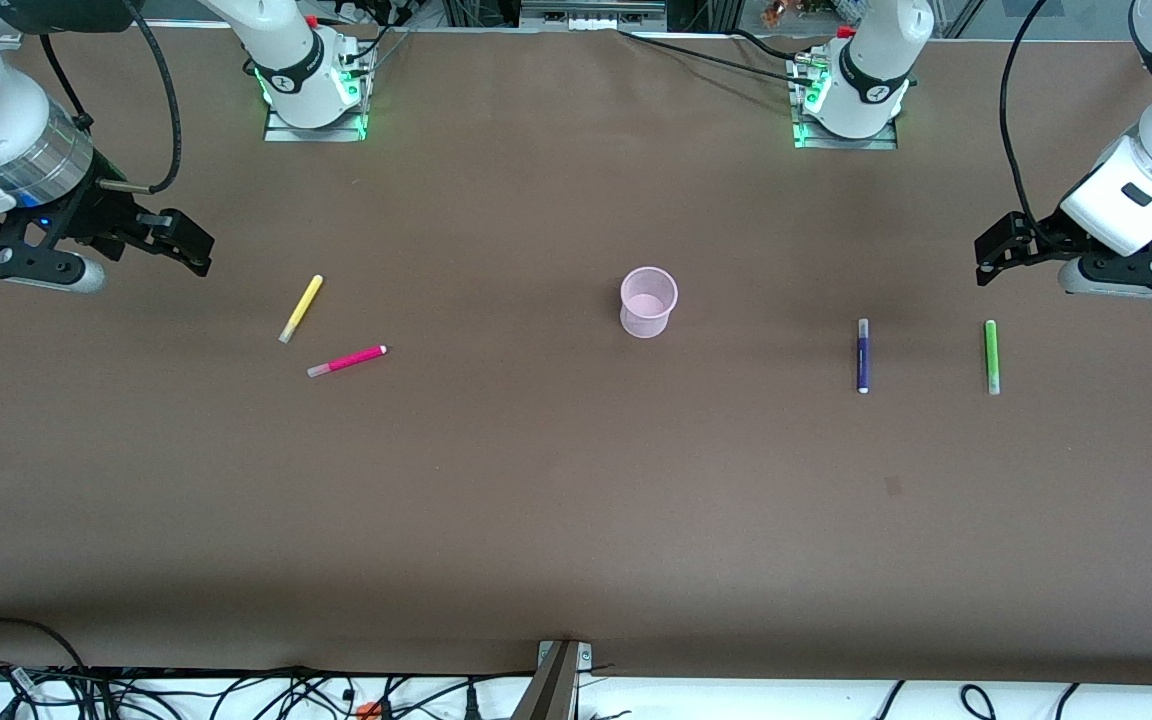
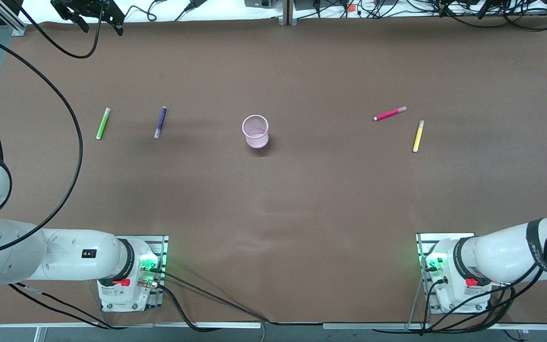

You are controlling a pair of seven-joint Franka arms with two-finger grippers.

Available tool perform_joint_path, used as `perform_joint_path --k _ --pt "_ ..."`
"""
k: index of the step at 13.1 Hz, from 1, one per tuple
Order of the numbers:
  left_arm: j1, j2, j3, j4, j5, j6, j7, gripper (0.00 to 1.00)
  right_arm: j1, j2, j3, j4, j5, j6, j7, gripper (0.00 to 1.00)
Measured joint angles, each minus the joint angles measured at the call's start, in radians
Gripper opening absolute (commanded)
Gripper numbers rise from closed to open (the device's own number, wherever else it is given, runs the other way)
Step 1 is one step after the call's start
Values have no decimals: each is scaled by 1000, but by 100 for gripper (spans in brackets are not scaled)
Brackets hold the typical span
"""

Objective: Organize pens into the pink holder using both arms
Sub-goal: 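Reach the right gripper to the pink pen while the left gripper reaches the blue pen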

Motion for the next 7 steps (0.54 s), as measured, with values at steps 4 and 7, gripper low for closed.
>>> perform_joint_path --k 4,7 --pt "0 7 0 -1 -15 -10 0 100 -7 36 -8 -4 48 30 0 100" --pt "2 51 2 13 -56 -68 0 100 -10 144 -12 -19 48 35 0 100"
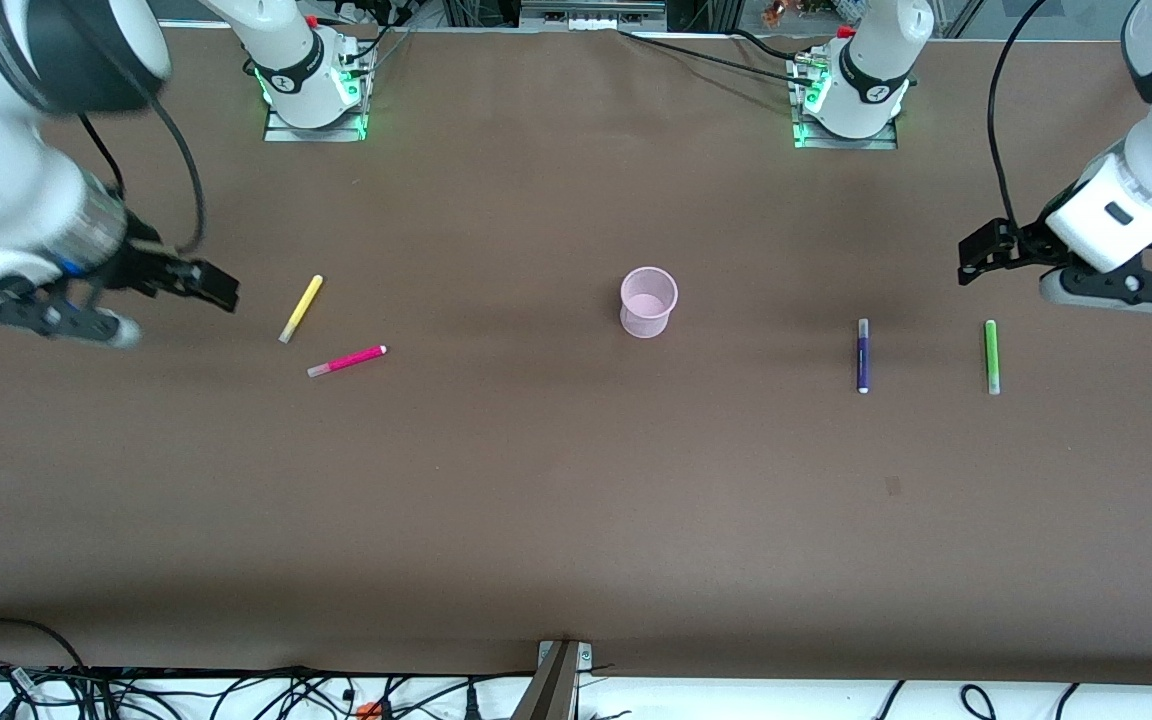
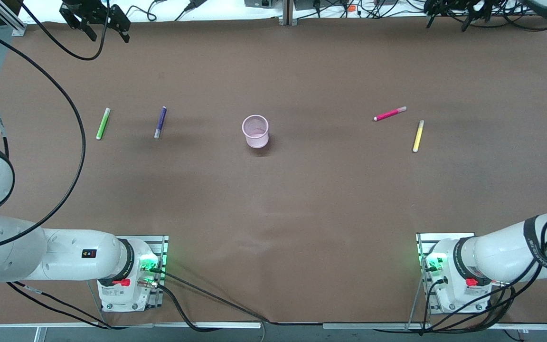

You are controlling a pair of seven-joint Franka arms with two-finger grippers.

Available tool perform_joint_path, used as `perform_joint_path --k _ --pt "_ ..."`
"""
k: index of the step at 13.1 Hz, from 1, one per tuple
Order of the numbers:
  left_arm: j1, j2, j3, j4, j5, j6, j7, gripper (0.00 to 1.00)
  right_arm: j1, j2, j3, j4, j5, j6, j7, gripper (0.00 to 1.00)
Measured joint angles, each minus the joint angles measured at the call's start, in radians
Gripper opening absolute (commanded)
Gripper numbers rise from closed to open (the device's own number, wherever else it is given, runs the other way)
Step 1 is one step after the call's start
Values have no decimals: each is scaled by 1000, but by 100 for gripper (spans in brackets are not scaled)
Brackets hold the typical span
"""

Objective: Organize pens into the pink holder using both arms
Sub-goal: 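Reach the right gripper to the pink pen while the left gripper reaches the blue pen, then grasp the pink pen with the right gripper while the left gripper grasps the blue pen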

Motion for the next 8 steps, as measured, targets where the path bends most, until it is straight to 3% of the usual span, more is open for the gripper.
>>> perform_joint_path --k 5,8 --pt "-11 90 -8 41 0 -113 4 100 7 69 3 -48 10 -8 37 100" --pt "-46 220 -26 38 8 -15 7 100 27 103 12 -135 39 88 211 100"
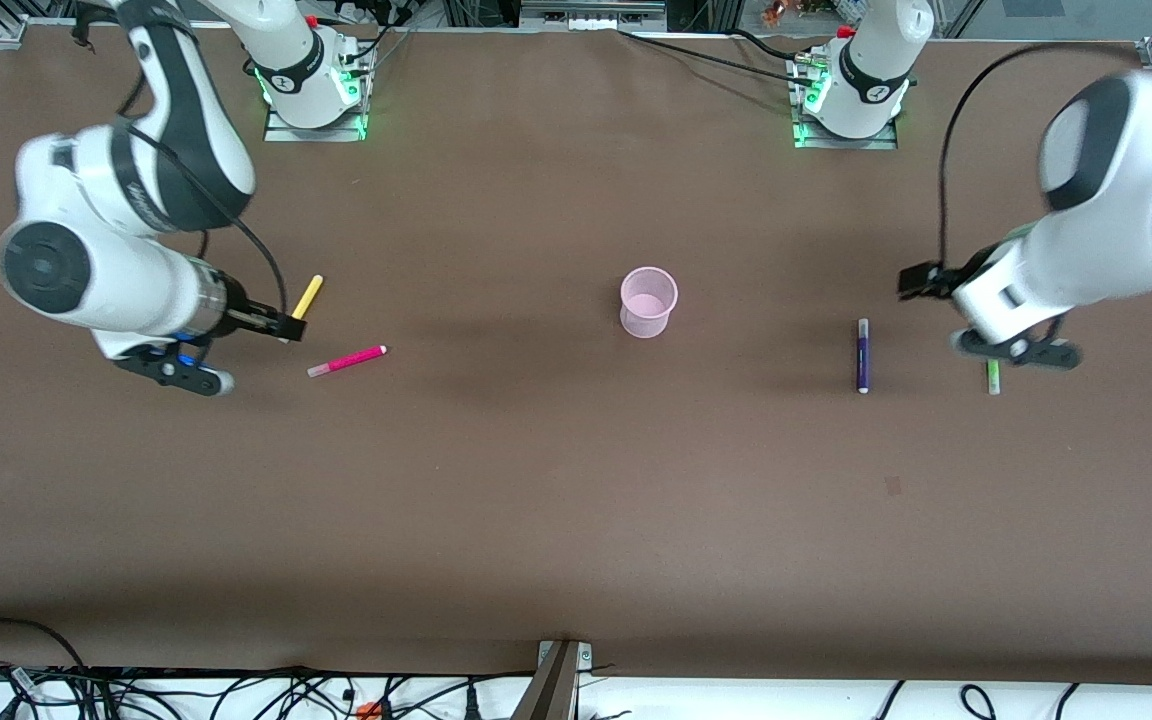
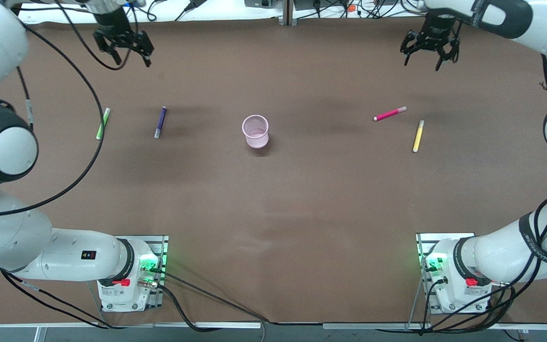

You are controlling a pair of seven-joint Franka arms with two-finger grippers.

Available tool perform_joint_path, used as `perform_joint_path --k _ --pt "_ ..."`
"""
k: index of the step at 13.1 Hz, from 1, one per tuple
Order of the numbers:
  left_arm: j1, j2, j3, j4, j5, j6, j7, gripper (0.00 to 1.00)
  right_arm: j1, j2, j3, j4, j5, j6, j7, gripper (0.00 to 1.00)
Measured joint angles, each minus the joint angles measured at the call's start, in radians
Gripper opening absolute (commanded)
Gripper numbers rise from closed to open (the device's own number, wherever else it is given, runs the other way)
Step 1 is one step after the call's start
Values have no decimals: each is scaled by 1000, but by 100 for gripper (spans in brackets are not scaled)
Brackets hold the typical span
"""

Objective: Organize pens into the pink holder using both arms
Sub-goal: 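Grasp the pink pen with the right gripper while the left gripper grasps the blue pen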

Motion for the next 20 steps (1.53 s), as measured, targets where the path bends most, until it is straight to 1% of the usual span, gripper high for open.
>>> perform_joint_path --k 2,3,4,5,7,8,10,11,12,14,15,16,17,18,19,20 --pt "-49 102 -7 0 25 107 0 100 34 64 4 -26 19 96 92 100" --pt "-76 140 -8 -2 46 139 0 100 47 106 4 -30 38 144 127 100" --pt "-94 165 -8 -14 70 175 -3 100 56 149 4 -32 57 188 156 99" --pt "-99 175 -8 -49 85 233 -3 100 62 188 4 -35 69 228 182 98" --pt "-90 174 3 -177 135 428 -3 100 67 240 4 -61 76 306 218 95" --pt "-74 173 8 -249 166 540 -3 100 67 250 4 -85 77 337 225 94" --pt "-23 174 11 -382 187 736 2 100 67 252 3 -145 78 392 233 91" --pt "-6 176 11 -435 190 806 7 100 67 251 2 -175 78 419 234 86" --pt "0 180 11 -468 190 845 11 100 67 251 2 -202 78 449 235 77" --pt "1 182 10 -485 190 862 12 100 67 250 2 -243 78 505 235 53" --pt "7 182 10 -484 190 863 12 100 67 248 3 -247 81 517 235 40" --pt "14 185 10 -478 190 864 12 97 67 244 2 -247 82 518 235 26" --pt "21 190 10 -469 190 865 12 87 66 241 2 -249 82 517 235 14" --pt "29 198 10 -458 190 865 12 75 65 239 2 -250 82 517 235 5" --pt "37 206 10 -451 190 865 12 73 65 239 2 -250 82 517 235 0" --pt "43 214 10 -448 190 866 12 73 65 239 2 -250 83 517 235 0"
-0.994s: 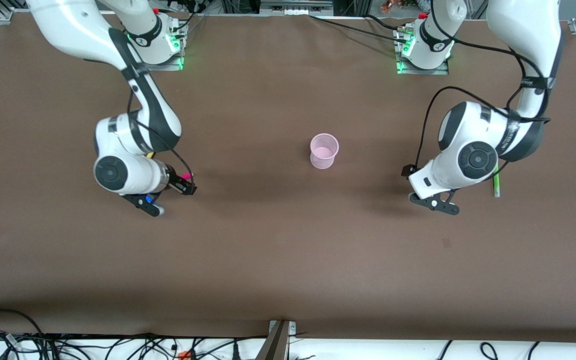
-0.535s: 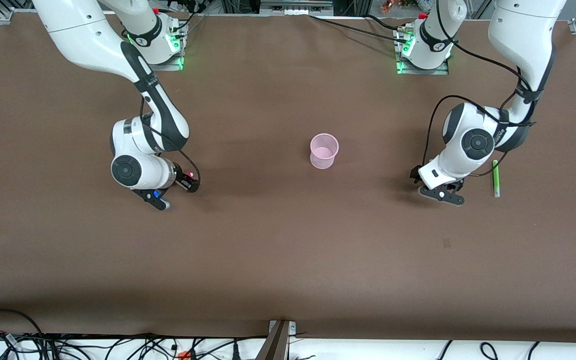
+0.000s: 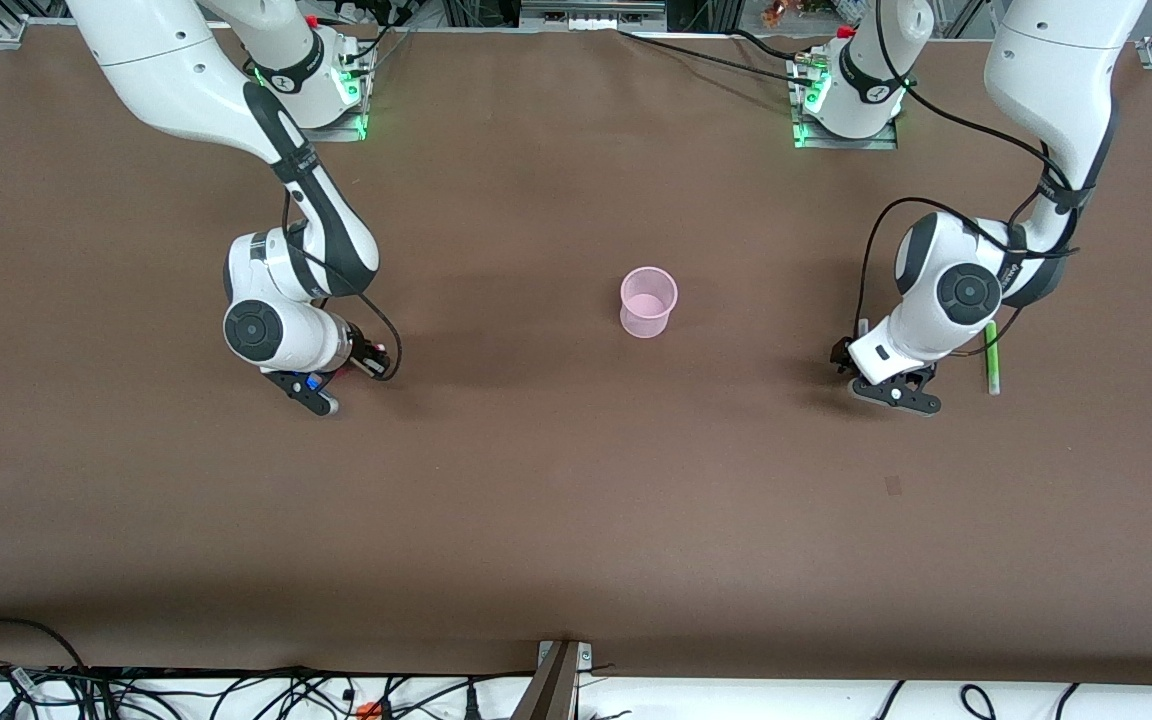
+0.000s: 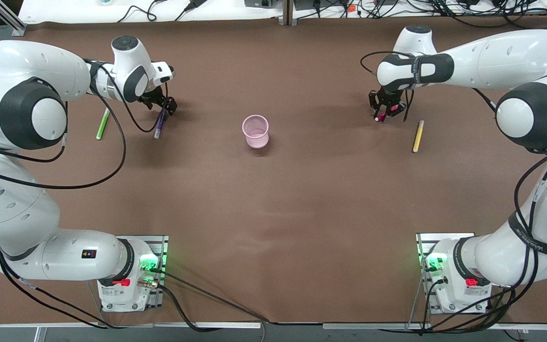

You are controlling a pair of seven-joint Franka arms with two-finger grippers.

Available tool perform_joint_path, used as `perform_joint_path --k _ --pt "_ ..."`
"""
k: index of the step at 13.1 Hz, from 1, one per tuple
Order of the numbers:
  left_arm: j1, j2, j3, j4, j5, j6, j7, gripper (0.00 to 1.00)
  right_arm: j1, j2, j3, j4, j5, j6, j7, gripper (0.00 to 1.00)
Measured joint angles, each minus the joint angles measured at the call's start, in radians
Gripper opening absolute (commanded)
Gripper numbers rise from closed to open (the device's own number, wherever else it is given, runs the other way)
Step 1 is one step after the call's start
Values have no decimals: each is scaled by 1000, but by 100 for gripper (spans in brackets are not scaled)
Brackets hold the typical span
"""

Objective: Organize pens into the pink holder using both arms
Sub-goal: 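Grasp the pink pen with the right gripper while the left gripper grasps the blue pen, then carry the pink pen over the cup while the left gripper lifts the blue pen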

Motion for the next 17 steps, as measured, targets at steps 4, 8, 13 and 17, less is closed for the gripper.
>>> perform_joint_path --k 4,8,13,17 --pt "5 15 -4 27 0 10 0 58 2 -2 4 27 58 -59 -3 0" --pt "4 34 -9 29 0 9 -1 12 8 -10 16 204 350 -332 -3 0" --pt "5 40 -15 36 0 7 -1 0 66 -11 48 236 876 -425 -2 0" --pt "5 40 -14 41 0 6 -1 0 168 9 70 245 1247 -423 -3 0"
